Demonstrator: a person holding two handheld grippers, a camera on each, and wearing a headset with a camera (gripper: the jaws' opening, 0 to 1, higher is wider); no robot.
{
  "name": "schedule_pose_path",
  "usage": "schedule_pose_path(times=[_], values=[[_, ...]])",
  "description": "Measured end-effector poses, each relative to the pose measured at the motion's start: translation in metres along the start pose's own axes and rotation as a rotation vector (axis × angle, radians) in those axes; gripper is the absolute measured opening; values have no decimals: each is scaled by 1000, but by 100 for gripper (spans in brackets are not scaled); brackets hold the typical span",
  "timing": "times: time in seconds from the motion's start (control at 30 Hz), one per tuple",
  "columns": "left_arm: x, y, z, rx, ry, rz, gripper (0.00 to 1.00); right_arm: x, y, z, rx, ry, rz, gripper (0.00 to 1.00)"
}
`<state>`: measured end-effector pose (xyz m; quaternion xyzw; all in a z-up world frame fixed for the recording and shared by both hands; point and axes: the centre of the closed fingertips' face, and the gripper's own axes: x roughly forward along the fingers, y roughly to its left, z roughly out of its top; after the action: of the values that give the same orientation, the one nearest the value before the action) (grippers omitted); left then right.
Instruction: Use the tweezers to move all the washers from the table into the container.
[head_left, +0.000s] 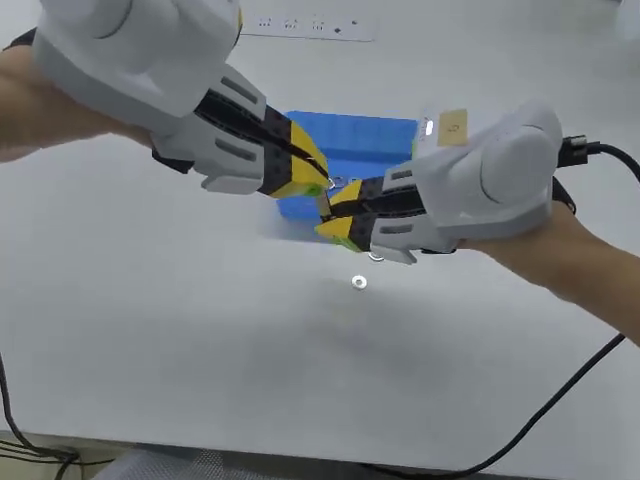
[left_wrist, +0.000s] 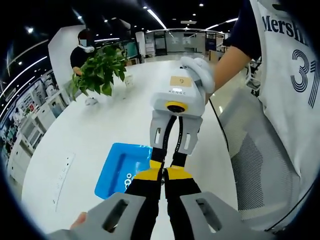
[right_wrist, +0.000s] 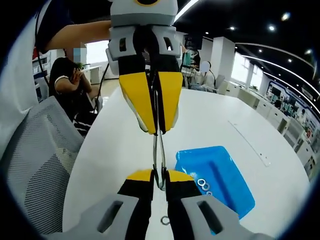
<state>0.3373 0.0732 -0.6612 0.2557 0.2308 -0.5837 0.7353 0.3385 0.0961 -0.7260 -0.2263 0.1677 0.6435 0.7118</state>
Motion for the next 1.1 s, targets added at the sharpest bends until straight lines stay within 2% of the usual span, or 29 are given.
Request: schedule_pose_path(times=[0.17,0.33,0.57,0.67,0.8,0.97,1.03,1.1], values=[[-6,6,11,32,-2,-3,6,-6,-12,7,-31,-12,-10,10],[-9,14,17,96,31,-21,6,-9,-23,14,-47,-18,-21,10],[-2,32,27,152,37,-31,6,-10,-45,17,-60,-21,-47,10],[3,41,28,158,33,-41,6,-9,-54,15,-56,-23,-52,10],[11,50,25,178,40,-49,6,-6,-66,7,-37,-21,-63,10],[26,60,16,184,39,-55,6,3,-80,-11,-34,-2,-59,10],[32,63,11,178,39,-59,6,5,-83,-16,-30,6,-58,10],[38,68,6,132,42,-61,6,8,-84,-23,-28,17,-51,10]])
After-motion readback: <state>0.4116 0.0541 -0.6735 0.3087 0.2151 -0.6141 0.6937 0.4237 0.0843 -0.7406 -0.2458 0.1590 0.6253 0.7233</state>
